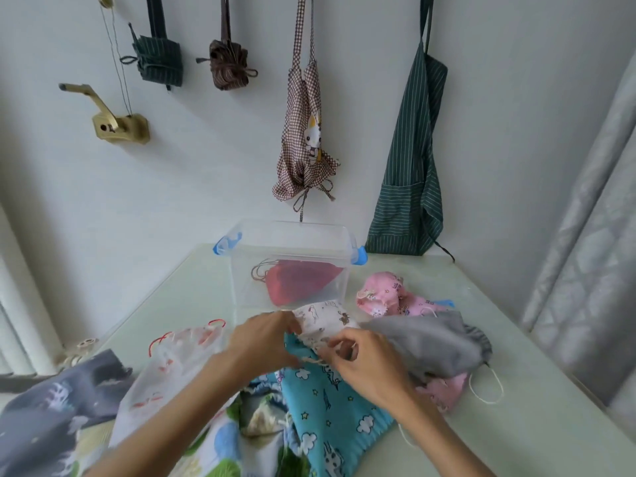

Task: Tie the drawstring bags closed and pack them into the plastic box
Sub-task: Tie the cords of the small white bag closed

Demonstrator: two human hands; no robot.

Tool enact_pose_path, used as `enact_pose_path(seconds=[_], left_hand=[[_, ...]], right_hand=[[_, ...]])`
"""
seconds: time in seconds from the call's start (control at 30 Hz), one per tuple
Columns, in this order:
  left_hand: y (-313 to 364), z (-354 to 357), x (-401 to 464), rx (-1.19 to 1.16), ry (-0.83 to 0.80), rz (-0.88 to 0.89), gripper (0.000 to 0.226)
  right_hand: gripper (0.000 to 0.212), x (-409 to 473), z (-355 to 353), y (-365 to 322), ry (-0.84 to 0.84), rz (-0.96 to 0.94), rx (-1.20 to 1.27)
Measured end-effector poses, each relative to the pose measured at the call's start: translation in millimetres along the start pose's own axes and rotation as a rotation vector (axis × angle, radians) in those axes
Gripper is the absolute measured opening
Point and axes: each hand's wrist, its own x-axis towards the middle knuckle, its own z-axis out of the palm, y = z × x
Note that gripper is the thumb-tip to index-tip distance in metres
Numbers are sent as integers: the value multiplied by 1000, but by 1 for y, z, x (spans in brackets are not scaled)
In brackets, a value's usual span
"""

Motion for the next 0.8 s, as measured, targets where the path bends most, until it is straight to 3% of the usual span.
enact_pose_path(seconds=[0.1, 0.2, 0.27, 0.37, 0.5, 0.6, 0.8], left_hand=[[-5, 18, -15, 72, 70, -64, 33], [-5, 34, -23, 102, 90, -58, 25], [-5, 36, -25, 82, 73, -60, 25], [-6, 26, -26, -62, 80, -111, 28], [7, 21, -21, -168, 287, -78, 41], [32, 33, -17, -307, 207, -56, 50], [45, 70, -32, -721, 331, -24, 15]], right_hand=[[39, -4, 24, 0, 69, 39, -100], [18, -4, 33, -2, 100, 16, -162], [14, -7, 24, 1, 70, 44, -48], [14, -14, -5, 14, 110, 96, 90], [23, -33, -38, 39, 47, 90, 319], [23, -50, -42, 51, 34, 129, 367], [20, -80, -25, 67, 150, 138, 487]])
